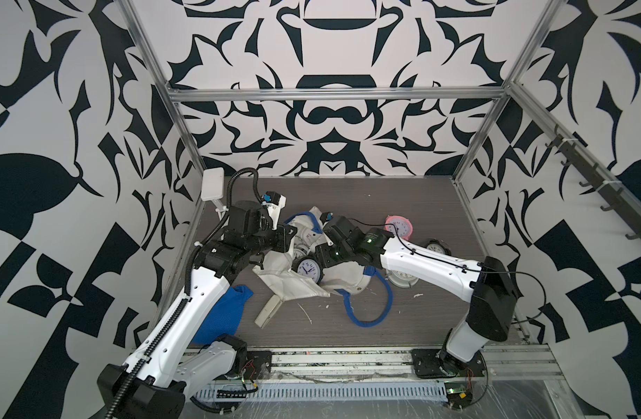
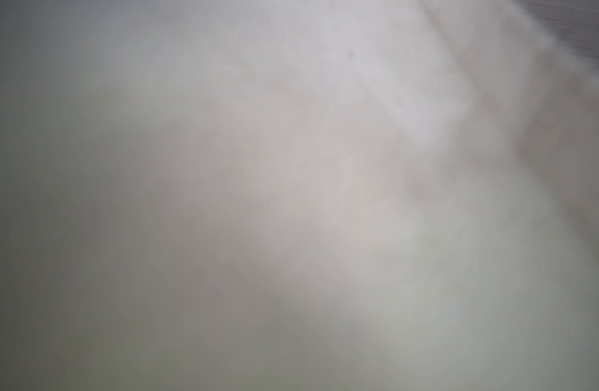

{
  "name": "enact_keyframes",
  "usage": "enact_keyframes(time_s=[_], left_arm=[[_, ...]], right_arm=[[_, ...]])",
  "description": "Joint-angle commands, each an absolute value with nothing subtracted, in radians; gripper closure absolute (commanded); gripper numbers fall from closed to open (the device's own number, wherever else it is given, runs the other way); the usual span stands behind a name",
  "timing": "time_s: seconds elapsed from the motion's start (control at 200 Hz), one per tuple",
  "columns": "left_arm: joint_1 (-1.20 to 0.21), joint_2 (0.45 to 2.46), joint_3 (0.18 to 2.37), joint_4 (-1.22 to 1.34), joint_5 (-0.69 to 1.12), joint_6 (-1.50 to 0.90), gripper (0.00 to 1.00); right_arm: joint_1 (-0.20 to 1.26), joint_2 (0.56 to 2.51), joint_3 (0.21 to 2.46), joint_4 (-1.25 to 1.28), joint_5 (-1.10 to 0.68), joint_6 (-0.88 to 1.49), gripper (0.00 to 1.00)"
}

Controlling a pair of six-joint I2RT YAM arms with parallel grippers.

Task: Take the alarm clock out of the canvas bag
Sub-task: Adjust the alarm at the canvas bag.

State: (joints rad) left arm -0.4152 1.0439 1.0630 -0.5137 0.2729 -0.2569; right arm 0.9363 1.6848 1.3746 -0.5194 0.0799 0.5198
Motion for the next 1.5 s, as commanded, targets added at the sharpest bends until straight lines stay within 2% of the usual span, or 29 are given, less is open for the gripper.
enact_keyframes(time_s=[0.0, 0.265, 0.52, 0.685, 0.97, 1.18, 1.3, 1.495], left_arm=[[-0.417, 1.004, 1.058, -0.394, 0.356, -0.222, 1.0], [-0.416, 1.034, 1.07, -0.4, 0.301, -0.262, 1.0], [-0.416, 1.069, 1.083, -0.382, 0.235, -0.344, 1.0], [-0.416, 1.068, 1.088, -0.377, 0.147, -0.407, 1.0], [-0.416, 1.071, 1.087, -0.377, 0.141, -0.442, 1.0], [-0.416, 1.067, 1.081, -0.383, 0.157, -0.446, 1.0], [-0.416, 1.065, 1.084, -0.395, 0.146, -0.444, 1.0], [-0.417, 1.055, 1.089, -0.405, 0.087, -0.462, 1.0]], right_arm=[[0.948, 1.672, 1.397, -0.563, 0.224, 0.509, 0.39], [0.947, 1.639, 1.304, -0.476, 0.245, 0.556, 0.39], [0.953, 1.598, 1.255, -0.358, 0.135, 0.626, 0.39], [0.984, 1.641, 1.322, -0.446, 0.136, 0.628, 0.4], [1.015, 1.772, 1.413, -0.475, 0.169, 0.655, 0.4], [1.015, 1.838, 1.507, -0.535, 0.286, 0.633, 0.32], [1.015, 1.813, 1.506, -0.535, 0.298, 0.612, 0.32], [1.015, 1.69, 1.461, -0.523, 0.217, 0.571, 0.34]])
